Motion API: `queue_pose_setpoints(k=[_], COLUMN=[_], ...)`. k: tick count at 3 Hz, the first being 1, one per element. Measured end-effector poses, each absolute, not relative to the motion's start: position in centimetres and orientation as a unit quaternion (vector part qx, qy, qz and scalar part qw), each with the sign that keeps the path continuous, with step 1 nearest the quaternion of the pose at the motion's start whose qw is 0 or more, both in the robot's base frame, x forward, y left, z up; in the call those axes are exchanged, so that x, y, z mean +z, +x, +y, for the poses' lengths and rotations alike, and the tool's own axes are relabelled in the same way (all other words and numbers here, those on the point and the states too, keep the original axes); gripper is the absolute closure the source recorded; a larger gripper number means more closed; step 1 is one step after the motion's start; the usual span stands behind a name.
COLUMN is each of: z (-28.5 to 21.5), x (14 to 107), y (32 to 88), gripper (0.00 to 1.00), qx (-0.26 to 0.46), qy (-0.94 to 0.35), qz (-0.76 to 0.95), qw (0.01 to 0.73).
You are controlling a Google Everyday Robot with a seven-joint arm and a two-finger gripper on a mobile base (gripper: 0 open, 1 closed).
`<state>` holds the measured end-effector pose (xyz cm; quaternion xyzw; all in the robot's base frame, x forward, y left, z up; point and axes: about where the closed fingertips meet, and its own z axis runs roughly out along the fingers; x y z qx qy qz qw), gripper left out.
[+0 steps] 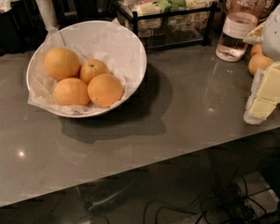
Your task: Pick orange from white bowl
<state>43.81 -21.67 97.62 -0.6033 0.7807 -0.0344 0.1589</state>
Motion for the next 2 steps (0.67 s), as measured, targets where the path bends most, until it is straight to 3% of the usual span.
queue_pose_setpoints(k=[2], z=[-20.5], x=[96.9], y=[44.5], gripper=[0.0], qx=[-0.008], qy=[-0.614], qz=[0.772], qw=[0.164])
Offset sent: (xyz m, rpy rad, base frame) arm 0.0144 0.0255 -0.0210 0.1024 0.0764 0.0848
